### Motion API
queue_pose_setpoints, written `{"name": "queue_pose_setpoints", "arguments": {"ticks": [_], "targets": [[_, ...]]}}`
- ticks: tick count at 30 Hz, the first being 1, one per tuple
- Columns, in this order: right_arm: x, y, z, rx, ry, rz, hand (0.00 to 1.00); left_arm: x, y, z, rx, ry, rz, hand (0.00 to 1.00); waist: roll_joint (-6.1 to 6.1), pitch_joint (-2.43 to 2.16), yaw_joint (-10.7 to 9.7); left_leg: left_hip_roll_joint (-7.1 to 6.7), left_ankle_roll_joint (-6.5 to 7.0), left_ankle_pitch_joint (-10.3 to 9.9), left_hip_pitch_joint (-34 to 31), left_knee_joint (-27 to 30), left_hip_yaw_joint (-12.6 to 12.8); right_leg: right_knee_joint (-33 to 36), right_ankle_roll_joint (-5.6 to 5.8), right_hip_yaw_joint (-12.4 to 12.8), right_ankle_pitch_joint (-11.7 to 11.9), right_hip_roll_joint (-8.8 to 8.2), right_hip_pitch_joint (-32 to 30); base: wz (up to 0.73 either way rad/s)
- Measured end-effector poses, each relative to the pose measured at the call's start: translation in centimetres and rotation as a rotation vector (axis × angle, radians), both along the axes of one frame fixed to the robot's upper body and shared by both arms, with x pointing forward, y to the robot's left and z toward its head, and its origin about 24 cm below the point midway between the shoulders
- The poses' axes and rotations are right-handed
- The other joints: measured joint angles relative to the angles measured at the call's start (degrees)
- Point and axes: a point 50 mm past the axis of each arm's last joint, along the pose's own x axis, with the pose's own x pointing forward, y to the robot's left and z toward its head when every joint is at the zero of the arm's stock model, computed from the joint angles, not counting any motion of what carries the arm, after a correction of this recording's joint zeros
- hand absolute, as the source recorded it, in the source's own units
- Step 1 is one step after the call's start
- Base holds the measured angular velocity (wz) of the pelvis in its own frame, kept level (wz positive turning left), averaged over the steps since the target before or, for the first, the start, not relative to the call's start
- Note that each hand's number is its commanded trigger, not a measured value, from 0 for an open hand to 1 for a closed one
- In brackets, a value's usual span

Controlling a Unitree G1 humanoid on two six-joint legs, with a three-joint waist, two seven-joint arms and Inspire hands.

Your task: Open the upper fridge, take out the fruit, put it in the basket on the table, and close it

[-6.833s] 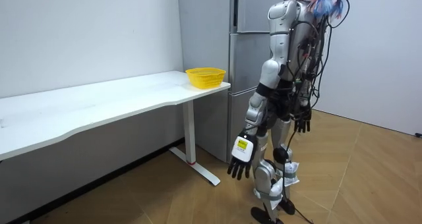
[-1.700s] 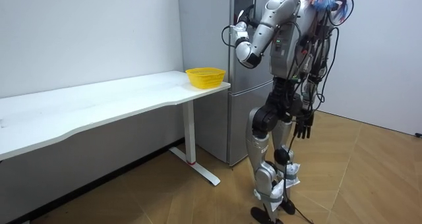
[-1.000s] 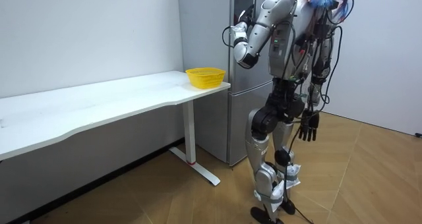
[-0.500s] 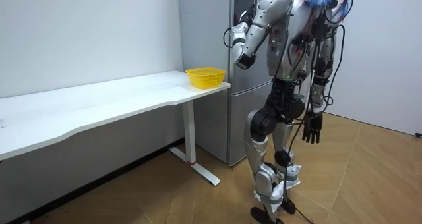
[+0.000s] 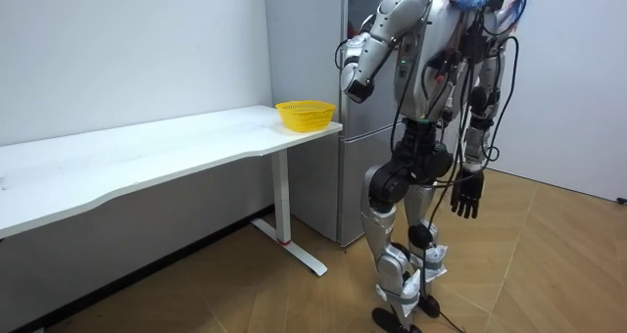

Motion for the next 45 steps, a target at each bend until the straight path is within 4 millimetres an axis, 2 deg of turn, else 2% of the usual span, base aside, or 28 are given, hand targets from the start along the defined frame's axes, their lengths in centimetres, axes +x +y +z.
{"name": "queue_pose_setpoints", "arguments": {"ticks": [4,10,13,15,19,22,37,40,42,45], "targets": [[-0.1,0.0,0.0,0.001,0.006,-0.003,0.0,0.1,-0.8,0.7,0.018,-0.03,-0.047,0.0,-0.07,0.01,-0.47,0.0,0.06,0.01,-0.03,-0.01,0.36,-0.23,0.08,0.02,0.16,0.0,-0.06,-0.05],[0.3,-0.1,0.0,0.004,-0.002,-0.008,0.0,-0.1,-4.4,3.4,0.069,-0.159,-0.238,0.0,0.22,0.02,-2.03,0.15,-0.01,0.0,0.18,-0.21,1.58,-0.37,0.13,0.9,0.03,0.15,-0.1,-0.13],[0.5,-0.2,0.1,0.0,-0.016,-0.022,0.0,-0.2,-5.3,3.7,0.064,-0.169,-0.291,0.0,0.46,0.07,-3.11,0.17,-0.15,-0.04,0.22,-0.28,1.73,-0.45,0.09,1.07,-0.03,0.36,-0.35,-0.1],[0.5,-0.4,0.2,-0.009,-0.022,-0.04,0.0,-0.3,-5.6,4.0,0.07,-0.182,-0.319,0.0,0.84,0.1,-3.33,0.27,-0.33,0.05,0.59,-0.55,2.86,-0.26,-0.03,1.76,-0.1,0.51,-0.97,-0.23],[0.4,-0.9,0.3,-0.02,-0.027,-0.064,0.0,-0.1,-6.4,3.1,0.086,-0.124,-0.364,0.0,0.79,0.14,-4.13,0.31,-0.57,0.16,0.96,-0.83,3.44,-0.02,-0.18,3.06,-0.18,0.91,-0.92,-0.15],[0.4,-1.1,0.4,-0.027,-0.031,-0.074,0.0,-0.2,-6.6,2.8,0.087,-0.101,-0.383,0.0,0.43,0.22,-4.99,0.35,-0.67,0.22,1.07,-0.83,3.59,-0.14,-0.31,3.11,-0.34,0.95,-0.96,-0.01],[0.3,-1.3,0.5,-0.03,-0.044,-0.092,0.0,0.3,-7.3,2.9,0.102,-0.099,-0.394,0.0,-0.24,0.3,-5.0,0.48,-0.78,0.25,0.98,-1.77,4.79,-0.25,-0.35,4.36,-0.37,1.28,-1.92,-0.04],[0.4,-1.3,0.5,-0.029,-0.05,-0.09,0.0,0.3,-7.1,2.9,0.108,-0.1,-0.39,0.0,-0.22,0.29,-4.55,0.5,-0.84,0.22,0.62,-1.86,4.75,-0.29,-0.35,4.34,-0.37,1.18,-1.93,0.0],[0.5,-1.4,0.5,-0.029,-0.063,-0.098,0.0,0.4,-6.8,3.2,0.106,-0.114,-0.374,0.0,-0.02,0.15,-3.23,0.5,-0.84,0.22,0.37,-1.85,4.74,-0.32,-0.35,3.99,-0.37,1.11,-2.07,0.02],[0.2,-1.6,0.6,-0.044,-0.059,-0.098,0.0,0.4,-6.1,3.9,0.107,-0.15,-0.325,0.0,0.46,-0.18,-2.38,0.5,-0.85,0.23,0.2,-1.68,4.11,-0.32,-0.36,3.07,-0.37,1.0,-1.91,0.1]]}}
